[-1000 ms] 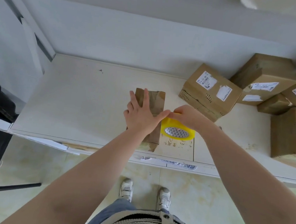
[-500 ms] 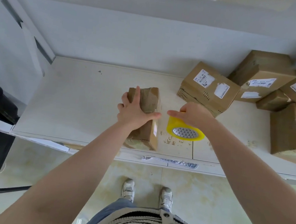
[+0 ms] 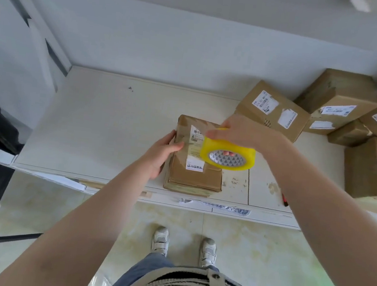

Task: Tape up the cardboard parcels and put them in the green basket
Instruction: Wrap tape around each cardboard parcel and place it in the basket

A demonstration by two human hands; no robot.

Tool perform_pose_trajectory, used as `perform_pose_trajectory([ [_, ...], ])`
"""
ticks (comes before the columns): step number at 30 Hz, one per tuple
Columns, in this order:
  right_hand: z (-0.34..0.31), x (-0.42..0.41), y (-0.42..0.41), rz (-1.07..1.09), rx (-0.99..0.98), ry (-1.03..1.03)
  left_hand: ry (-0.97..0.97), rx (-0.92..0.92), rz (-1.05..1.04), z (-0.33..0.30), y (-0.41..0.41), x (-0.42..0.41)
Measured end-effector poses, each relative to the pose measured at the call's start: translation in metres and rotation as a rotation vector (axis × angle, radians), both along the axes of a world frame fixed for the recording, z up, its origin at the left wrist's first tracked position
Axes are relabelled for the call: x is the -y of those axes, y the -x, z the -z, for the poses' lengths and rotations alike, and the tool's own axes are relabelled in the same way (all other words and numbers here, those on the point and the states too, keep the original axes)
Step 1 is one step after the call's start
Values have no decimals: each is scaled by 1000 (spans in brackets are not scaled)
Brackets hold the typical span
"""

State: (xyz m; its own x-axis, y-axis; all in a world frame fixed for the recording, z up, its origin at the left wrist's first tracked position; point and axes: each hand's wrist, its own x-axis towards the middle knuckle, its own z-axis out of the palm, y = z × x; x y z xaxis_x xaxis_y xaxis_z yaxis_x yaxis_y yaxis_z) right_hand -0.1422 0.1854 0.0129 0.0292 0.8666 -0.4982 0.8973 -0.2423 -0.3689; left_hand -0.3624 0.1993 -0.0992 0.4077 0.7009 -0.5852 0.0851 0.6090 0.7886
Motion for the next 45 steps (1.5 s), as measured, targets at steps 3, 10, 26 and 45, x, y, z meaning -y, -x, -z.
perform_pose_trajectory([
  [3, 4, -3, 19, -1, 32, -62, 13, 25, 22, 5, -1, 8],
  [10, 4, -10, 44, -59, 152, -129, -49, 92, -112, 14, 1, 13],
  [26, 58, 21, -31, 65, 239, 61, -212, -64, -61, 23, -3, 12],
  [45, 99, 25, -40, 181, 4, 63, -872, -1212, 393, 9, -64, 25],
])
